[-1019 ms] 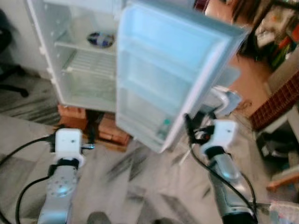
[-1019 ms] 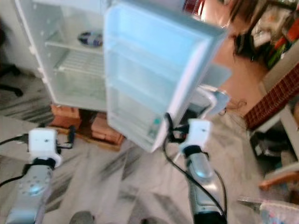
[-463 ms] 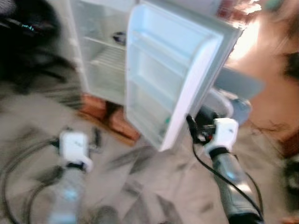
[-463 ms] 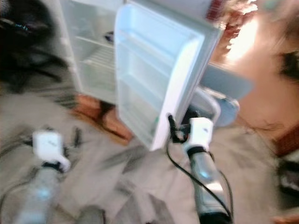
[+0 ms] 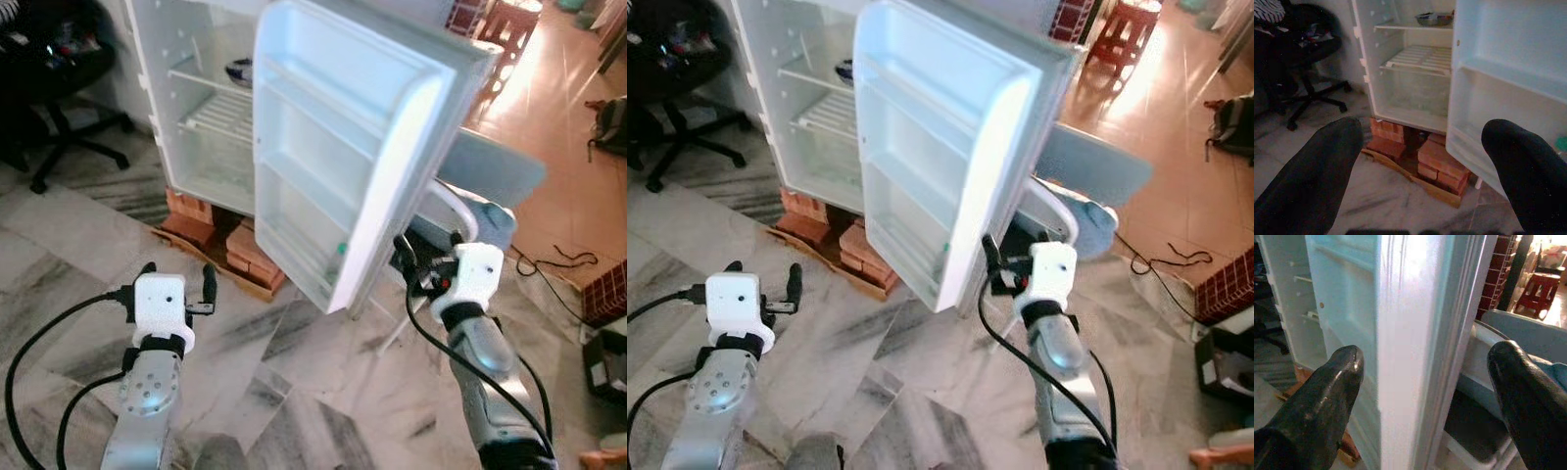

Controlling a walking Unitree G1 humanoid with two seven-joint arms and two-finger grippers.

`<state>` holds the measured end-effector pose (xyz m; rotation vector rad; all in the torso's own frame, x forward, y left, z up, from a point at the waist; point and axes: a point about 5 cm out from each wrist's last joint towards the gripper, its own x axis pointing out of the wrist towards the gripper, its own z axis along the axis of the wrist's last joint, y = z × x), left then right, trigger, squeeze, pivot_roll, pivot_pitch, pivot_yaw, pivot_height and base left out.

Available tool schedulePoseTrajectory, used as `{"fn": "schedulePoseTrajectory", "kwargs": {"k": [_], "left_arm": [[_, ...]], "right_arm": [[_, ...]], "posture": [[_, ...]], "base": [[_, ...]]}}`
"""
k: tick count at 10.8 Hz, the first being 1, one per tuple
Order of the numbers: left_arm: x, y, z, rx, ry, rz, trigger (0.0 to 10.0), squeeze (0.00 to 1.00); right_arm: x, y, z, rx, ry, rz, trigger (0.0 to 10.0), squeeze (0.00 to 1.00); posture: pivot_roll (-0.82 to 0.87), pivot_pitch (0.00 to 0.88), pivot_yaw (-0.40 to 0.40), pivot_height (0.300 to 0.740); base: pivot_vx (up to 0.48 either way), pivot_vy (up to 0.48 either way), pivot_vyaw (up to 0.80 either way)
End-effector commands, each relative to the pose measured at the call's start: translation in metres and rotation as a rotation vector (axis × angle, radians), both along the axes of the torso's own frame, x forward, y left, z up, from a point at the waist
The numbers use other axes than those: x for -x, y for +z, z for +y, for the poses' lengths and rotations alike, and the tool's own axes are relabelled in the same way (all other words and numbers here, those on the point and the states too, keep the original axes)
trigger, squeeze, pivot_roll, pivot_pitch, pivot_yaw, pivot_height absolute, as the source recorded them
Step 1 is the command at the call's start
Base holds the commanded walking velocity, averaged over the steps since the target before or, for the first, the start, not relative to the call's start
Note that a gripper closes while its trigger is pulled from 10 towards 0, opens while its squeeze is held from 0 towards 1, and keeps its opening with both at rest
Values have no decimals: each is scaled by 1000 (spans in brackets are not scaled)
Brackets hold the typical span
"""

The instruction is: Restocking fridge

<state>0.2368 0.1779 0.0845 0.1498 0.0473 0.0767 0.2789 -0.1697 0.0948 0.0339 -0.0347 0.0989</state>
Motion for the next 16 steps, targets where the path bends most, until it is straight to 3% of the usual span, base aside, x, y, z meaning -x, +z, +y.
{"fn": "schedulePoseTrajectory", "kwargs": {"k": [1, 4, 13, 16], "left_arm": [[-1, 2, -1, -2, -15, -7, 10000, 0], [-1, 4, 0, -10, -22, -18, 10000, 0], [0, -1, -5, -5, -43, 9, 10000, 0], [3, -5, -5, -2, -28, 27, 10000, 0]], "right_arm": [[1, -1, -3, -3, -20, 3, 10000, 0], [0, 0, -1, 3, -13, -3, 10000, 0], [1, 1, -3, 6, -15, -11, 10000, 0], [1, 0, -3, 3, -13, -4, 10000, 0]], "posture": [[191, 67, -114, 740], [193, 68, -115, 740], [188, 67, -116, 740], [192, 77, -119, 740]], "base": [[0, 0, 0], [0, 0, 0], [292, 0, 0], [0, 0, 0]]}}
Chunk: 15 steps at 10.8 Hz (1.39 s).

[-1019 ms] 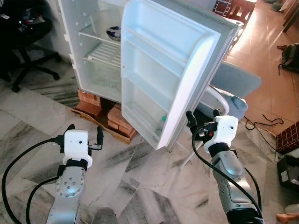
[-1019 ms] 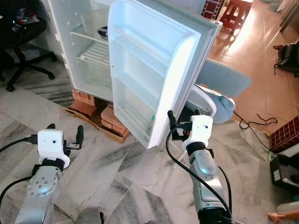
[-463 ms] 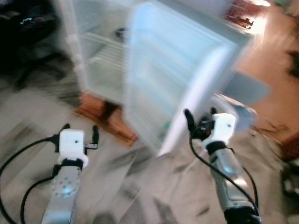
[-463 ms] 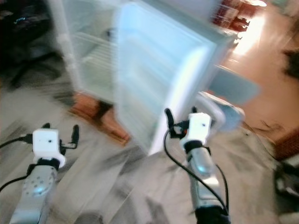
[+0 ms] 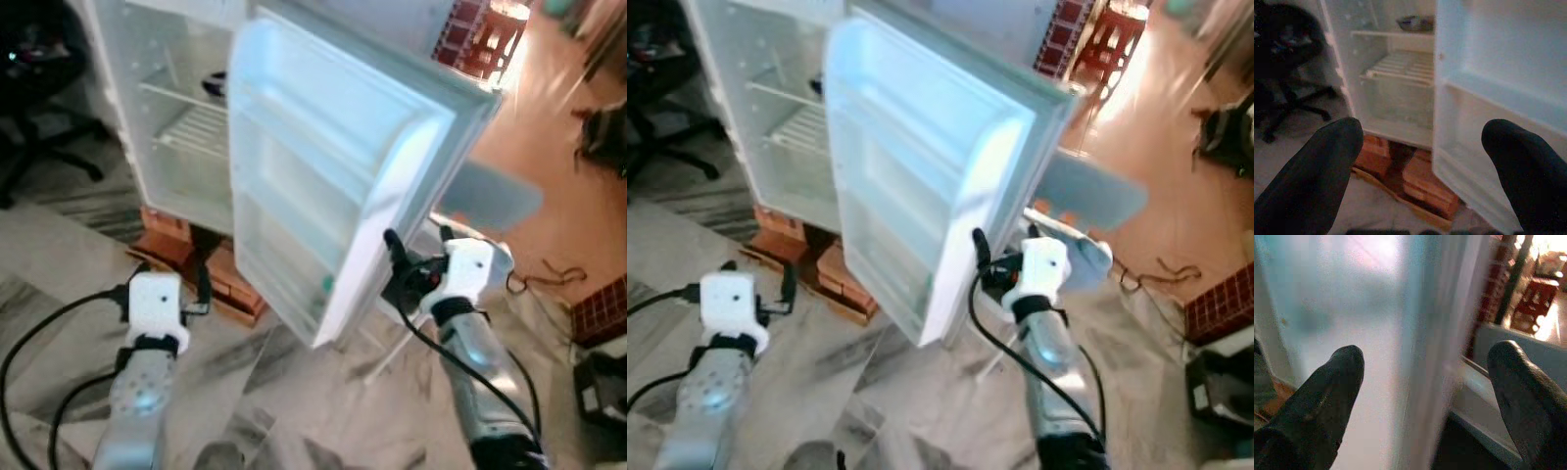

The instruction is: Restocking fridge

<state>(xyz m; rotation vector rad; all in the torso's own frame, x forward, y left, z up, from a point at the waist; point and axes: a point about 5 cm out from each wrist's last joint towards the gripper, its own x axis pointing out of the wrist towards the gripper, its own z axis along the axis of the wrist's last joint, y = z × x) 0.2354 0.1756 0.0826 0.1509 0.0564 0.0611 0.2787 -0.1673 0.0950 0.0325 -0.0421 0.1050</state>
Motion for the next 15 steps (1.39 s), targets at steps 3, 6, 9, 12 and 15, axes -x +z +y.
{"fn": "schedulePoseTrajectory", "kwargs": {"k": [3, 6, 9, 12, 15], "left_arm": [[10, -11, 3, -10, 31, 50, 10000, 0], [6, -8, -4, 1, -8, 48, 10000, 0], [31, -22, 18, -54, 113, 156, 10000, 0], [31, -20, 16, -56, 123, 157, 10000, 0], [35, -21, 13, -54, 124, 168, 10000, 0]], "right_arm": [[-15, -13, -4, -119, -59, 123, 10000, 0], [-45, -8, 17, -185, -41, 123, 10000, 0], [-80, 32, 78, -320, 88, 79, 10000, 0], [-62, 74, 159, -575, 589, 61, 10000, 0], [16, 94, 150, -665, 1230, 59, 10000, 0]], "posture": [[198, 100, -125, 740], [210, 108, -118, 740], [239, 113, -123, 740], [264, 111, -137, 740], [252, 110, -140, 740]], "base": [[0, 0, 0], [0, 0, 0], [0, 0, 0], [0, 0, 0], [0, 0, 0]]}}
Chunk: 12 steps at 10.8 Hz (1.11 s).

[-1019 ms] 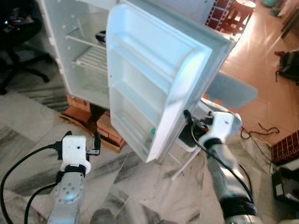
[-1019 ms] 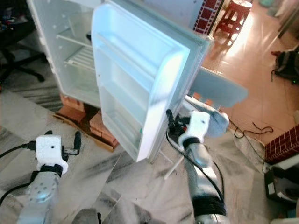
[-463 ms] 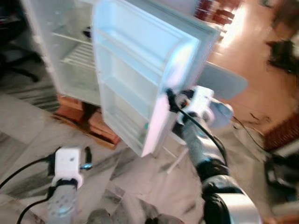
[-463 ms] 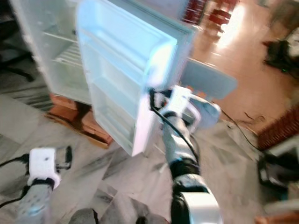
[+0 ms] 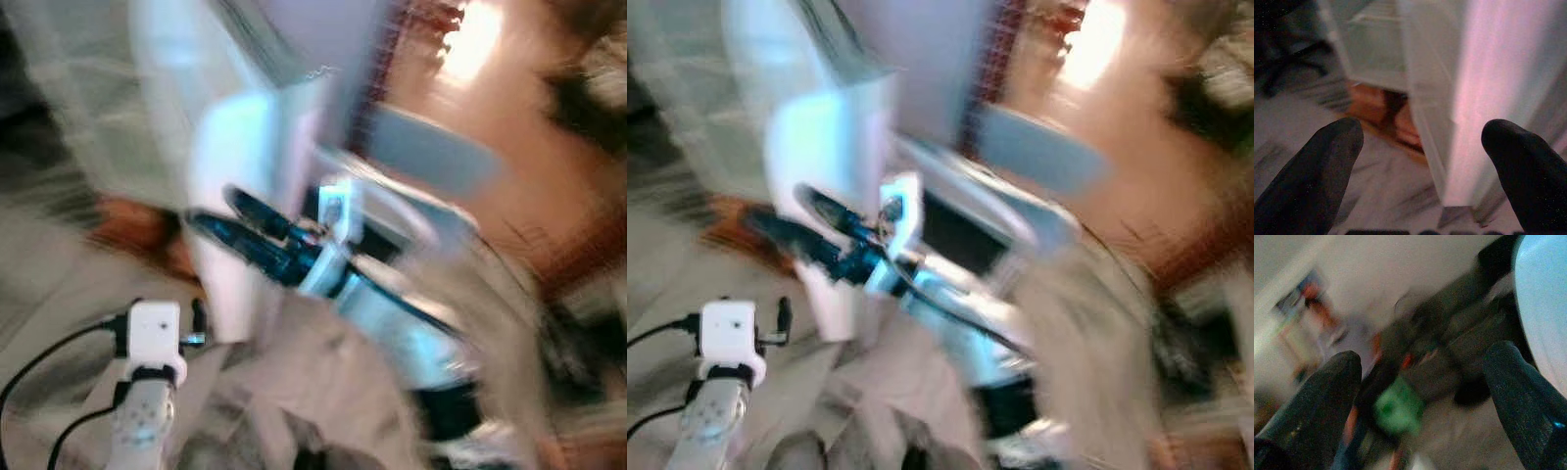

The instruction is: Restocking fridge

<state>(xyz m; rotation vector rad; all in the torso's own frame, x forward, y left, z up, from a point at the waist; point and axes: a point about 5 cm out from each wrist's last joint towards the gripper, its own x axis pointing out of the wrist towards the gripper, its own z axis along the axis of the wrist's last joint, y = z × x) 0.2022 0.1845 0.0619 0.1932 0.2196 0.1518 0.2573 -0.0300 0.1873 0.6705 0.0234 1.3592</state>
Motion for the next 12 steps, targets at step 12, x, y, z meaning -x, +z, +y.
{"fn": "schedulePoseTrajectory", "kwargs": {"k": [12], "left_arm": [[-36, 21, 8, -19, -43, -86, 10000, 0]], "right_arm": [[-16, -102, -150, 587, -1235, 229, 10000, 0]], "posture": [[176, 27, -67, 740]], "base": [[0, 0, 0]]}}
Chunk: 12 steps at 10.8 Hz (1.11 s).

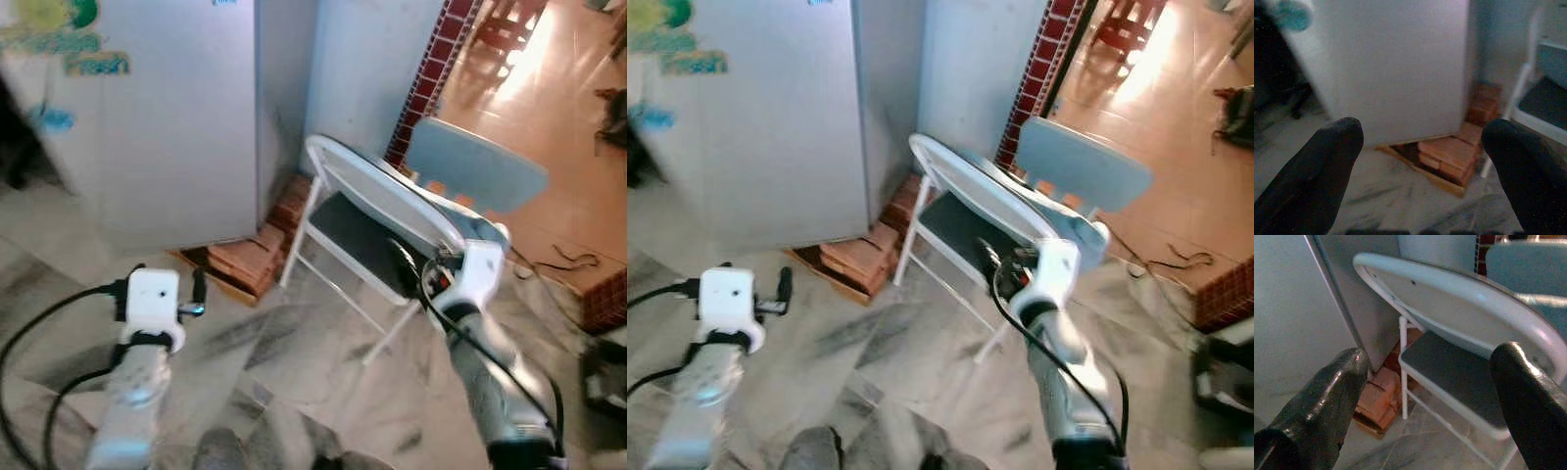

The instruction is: Restocking fridge

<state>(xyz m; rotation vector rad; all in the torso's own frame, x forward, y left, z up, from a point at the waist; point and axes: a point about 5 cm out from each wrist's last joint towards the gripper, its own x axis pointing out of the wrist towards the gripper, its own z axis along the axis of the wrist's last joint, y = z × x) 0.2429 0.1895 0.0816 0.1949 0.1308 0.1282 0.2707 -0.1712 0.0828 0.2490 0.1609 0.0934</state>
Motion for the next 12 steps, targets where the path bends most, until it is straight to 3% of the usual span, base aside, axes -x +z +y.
{"fn": "schedulePoseTrajectory", "kwargs": {"k": [1, 2, 4, 7, 9, 10, 12], "left_arm": [[-5, 0, -1, 20, 17, -12, 10000, 0], [-11, 5, -9, 20, -27, -32, 10000, 0], [-12, 5, -4, 4, -8, -52, 10000, 0], [-9, 11, -2, -10, -36, -98, 10000, 0], [-10, 10, -2, 7, -36, -98, 10000, 0], [-8, 10, -3, 23, -48, -101, 10000, 0], [-5, 5, -6, 54, -57, -93, 10000, 0]], "right_arm": [[4, -2, -2, 34, 6, -12, 10000, 0], [4, -6, -3, 54, 9, -8, 10000, 0], [-5, -9, -6, 18, -75, -5, 10000, 0], [-1, -9, -15, -3, -147, -27, 10000, 0], [-2, -10, -16, 117, -186, -23, 10000, 0], [-1, -13, -15, 59, -199, -21, 10000, 0], [0, -14, -16, 118, -169, -20, 10000, 0]], "posture": [[165, 29, -57, 740], [167, 28, -61, 740], [170, 44, -68, 740], [172, 38, -73, 740], [171, 38, -87, 740], [168, 27, -85, 740], [164, 15, -87, 740]], "base": [[0, 307, 0], [0, 480, 0], [0, 480, 0], [0, 480, 0], [0, 480, 0], [0, 480, 0], [0, 480, 0]]}}
